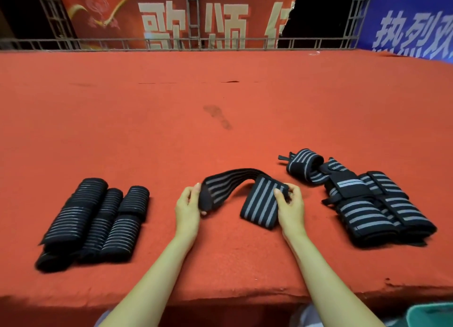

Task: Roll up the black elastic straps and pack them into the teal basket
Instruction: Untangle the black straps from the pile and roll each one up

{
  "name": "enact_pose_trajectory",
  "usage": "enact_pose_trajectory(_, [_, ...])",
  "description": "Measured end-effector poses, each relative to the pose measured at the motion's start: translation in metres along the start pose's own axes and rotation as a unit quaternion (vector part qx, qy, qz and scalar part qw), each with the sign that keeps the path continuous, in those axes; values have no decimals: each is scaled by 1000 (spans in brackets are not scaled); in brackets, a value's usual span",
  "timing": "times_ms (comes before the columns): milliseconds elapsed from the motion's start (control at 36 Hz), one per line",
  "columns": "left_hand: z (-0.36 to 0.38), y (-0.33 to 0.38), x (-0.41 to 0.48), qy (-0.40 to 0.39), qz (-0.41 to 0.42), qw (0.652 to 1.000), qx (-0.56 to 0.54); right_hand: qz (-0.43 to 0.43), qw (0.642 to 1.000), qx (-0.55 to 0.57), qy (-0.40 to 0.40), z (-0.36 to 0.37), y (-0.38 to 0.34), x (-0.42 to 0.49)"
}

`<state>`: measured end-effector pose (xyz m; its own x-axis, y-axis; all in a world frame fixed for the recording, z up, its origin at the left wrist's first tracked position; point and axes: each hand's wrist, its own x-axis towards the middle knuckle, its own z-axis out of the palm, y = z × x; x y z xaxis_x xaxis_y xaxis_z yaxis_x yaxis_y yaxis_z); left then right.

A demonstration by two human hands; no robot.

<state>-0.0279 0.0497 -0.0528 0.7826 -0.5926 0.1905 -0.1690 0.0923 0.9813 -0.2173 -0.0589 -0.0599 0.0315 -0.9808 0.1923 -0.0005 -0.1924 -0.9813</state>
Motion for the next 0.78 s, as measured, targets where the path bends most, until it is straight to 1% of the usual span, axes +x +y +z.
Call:
enact_pose_trajectory(56, [-13, 5, -1, -31, -12, 999, 8, -3, 999, -30, -18, 1, 1, 0])
enact_pose_trajectory(83, [-18, 6, -1, -30, -16, 999, 7, -6, 999, -44, -30, 1, 1, -1])
enact_pose_trajectory(194, [-36, 5, 5, 20, -41, 999, 11, -32, 988, -121, -92, 5, -1, -6])
enact_pose_trajectory(278, [-41, 3, 3, 13, -53, 998, 5, -32, 981, -159, -110, 6, -1, -8])
enact_pose_trajectory(361, [-42, 7, -2, 0, -54, 999, 3, -25, 979, -166, -119, 4, -7, -5])
enact_pose_trajectory(417, [-43, 14, -4, 1, -48, 999, -5, 3, 979, -148, -139, 2, -15, -2])
enact_pose_trajectory(472, [-45, 24, -5, 0, -46, 999, -16, 35, 979, -110, -165, -2, -29, 3])
enact_pose_trajectory(528, [-48, 34, -4, 1, -65, 997, -41, 33, 968, -134, -211, -10, -47, 11])
enact_pose_trajectory(583, [-51, 43, -4, -8, -115, 991, -65, 36, 934, -208, -286, -22, -71, 18])
enact_pose_trajectory(639, [-57, 49, -3, -35, -168, 984, -40, 52, 883, -297, -360, -36, -91, 25])
enact_pose_trajectory(667, [-61, 49, -4, -54, -177, 983, -2, 56, 850, -353, -388, -43, -99, 28])
enact_pose_trajectory(722, [-68, 48, -7, -93, -161, 976, 114, 53, 787, -459, -410, -52, -107, 33])
enact_pose_trajectory(750, [-71, 47, -10, -111, -136, 965, 193, 43, 767, -500, -398, -53, -106, 36])
enact_pose_trajectory(778, [-73, 44, -15, -124, -105, 945, 283, 28, 759, -533, -374, -54, -104, 37])
